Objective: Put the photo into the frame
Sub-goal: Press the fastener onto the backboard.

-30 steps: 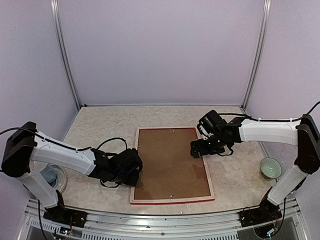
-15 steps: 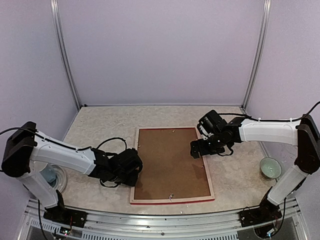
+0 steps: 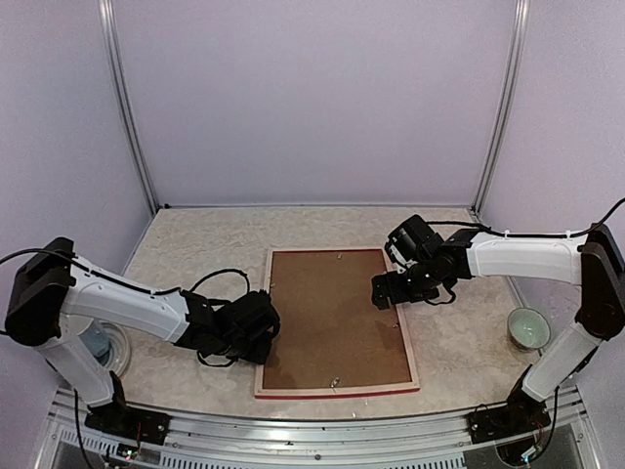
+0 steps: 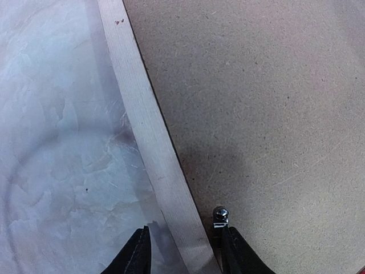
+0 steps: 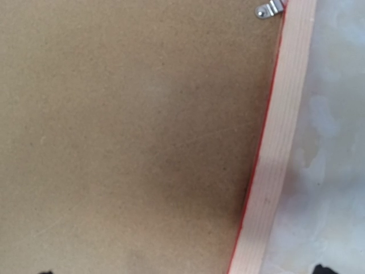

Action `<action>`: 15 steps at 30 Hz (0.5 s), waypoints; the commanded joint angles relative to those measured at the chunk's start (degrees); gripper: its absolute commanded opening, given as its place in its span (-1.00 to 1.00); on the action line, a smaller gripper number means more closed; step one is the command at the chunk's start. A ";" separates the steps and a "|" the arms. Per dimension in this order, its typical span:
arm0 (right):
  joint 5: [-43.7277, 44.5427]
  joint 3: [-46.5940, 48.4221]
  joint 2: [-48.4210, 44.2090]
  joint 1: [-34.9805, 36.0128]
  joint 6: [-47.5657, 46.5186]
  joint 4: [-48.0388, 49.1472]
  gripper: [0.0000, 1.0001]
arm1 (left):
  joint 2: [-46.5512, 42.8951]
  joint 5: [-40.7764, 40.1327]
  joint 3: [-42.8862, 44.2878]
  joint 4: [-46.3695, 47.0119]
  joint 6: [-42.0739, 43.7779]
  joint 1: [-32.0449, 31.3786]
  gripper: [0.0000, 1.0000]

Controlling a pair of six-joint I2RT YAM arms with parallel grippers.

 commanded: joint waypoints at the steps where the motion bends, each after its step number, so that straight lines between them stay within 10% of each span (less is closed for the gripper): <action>1: 0.39 0.83 0.52 0.57 -0.07 -0.10 0.97 | 2.50 0.44 -0.65 -1.61 0.20 0.14 -0.16; 15: 0.40 0.68 0.26 0.64 -0.06 -0.11 0.97 | 2.42 -0.09 -0.96 -1.53 -0.23 0.12 -0.54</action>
